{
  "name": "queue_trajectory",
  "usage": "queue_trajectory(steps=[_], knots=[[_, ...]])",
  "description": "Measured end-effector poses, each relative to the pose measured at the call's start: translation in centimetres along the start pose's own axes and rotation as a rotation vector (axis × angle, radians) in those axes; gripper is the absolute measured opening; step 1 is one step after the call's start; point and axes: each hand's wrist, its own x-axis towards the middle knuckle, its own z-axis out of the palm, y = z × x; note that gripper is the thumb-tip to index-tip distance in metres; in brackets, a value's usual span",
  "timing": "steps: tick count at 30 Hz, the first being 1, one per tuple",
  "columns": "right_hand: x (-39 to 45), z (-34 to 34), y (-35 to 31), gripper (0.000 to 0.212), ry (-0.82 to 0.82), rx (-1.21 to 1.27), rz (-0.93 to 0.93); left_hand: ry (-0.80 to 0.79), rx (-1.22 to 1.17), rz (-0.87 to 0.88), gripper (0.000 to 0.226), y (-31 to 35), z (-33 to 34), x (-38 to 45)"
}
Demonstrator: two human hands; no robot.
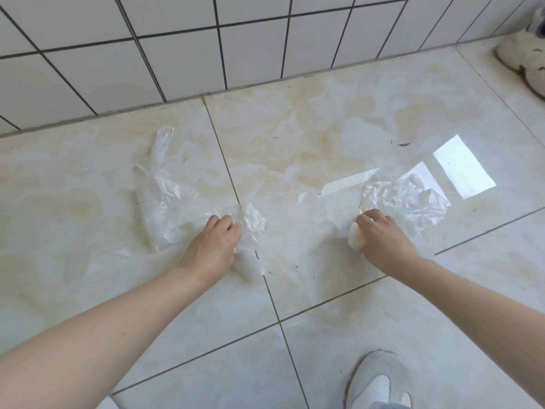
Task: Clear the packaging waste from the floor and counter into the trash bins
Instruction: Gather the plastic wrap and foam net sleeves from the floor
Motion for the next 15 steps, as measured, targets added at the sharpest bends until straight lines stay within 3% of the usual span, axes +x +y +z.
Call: queue_trajectory(steps=[8,12,15], knots=[[-0.6,0.9,-1.9,0.025,0.017,0.005,-0.126,-0.001,-0.132,-0.048,0.039,1.4,0.7,-1.3],[-1.4,1.5,-3.3,0.027,0.05,0.109,-0.16,-0.054,-0.145,-0.187,0.074,1.8,0.7,-2.3],[-1.7,1.8,-4.2,0.026,0.062,0.183,-0.133,-0.067,-0.155,-0.229,0.075,1.0,0.3,-2.9]])
